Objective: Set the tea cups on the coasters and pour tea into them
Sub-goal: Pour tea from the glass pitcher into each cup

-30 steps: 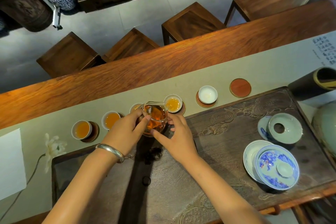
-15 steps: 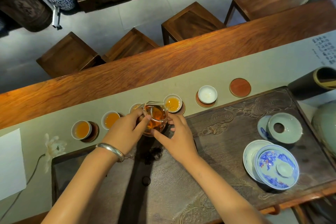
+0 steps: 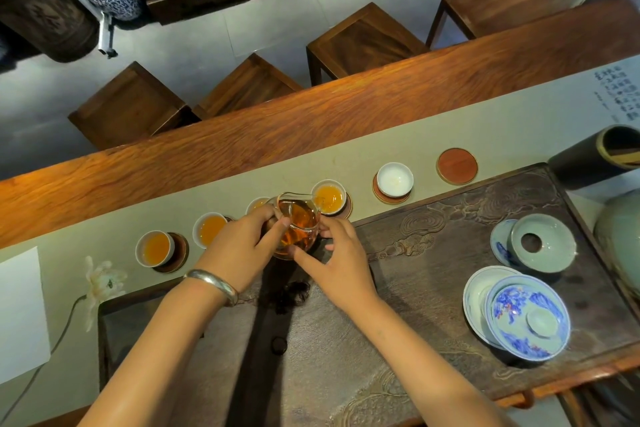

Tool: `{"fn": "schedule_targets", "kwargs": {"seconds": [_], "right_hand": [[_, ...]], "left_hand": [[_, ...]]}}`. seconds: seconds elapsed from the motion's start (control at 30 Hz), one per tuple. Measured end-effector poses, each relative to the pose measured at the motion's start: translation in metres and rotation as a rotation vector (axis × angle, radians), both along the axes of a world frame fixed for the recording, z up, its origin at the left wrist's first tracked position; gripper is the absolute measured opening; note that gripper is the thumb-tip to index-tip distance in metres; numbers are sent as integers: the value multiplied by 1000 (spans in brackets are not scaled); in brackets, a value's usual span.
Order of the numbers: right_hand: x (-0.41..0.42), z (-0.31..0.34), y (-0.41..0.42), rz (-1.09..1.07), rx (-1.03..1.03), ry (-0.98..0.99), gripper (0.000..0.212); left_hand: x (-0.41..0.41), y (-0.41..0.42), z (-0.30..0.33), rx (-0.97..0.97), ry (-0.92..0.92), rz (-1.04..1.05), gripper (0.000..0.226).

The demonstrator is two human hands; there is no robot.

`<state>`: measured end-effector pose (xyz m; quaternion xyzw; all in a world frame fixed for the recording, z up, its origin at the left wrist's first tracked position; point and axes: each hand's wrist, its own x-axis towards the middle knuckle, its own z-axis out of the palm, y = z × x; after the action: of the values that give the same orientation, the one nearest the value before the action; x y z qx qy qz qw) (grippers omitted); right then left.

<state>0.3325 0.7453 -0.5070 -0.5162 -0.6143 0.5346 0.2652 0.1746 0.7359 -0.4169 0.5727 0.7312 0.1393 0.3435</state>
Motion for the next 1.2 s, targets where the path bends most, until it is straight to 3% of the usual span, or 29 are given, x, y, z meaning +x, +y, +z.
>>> {"fn": "schedule_targets", "kwargs": {"seconds": [1.2], "right_hand": [[2,-4,-5,-2,16,-22,64]], "left_hand": [[5,-5,5,-28,17,-5,22]]}}
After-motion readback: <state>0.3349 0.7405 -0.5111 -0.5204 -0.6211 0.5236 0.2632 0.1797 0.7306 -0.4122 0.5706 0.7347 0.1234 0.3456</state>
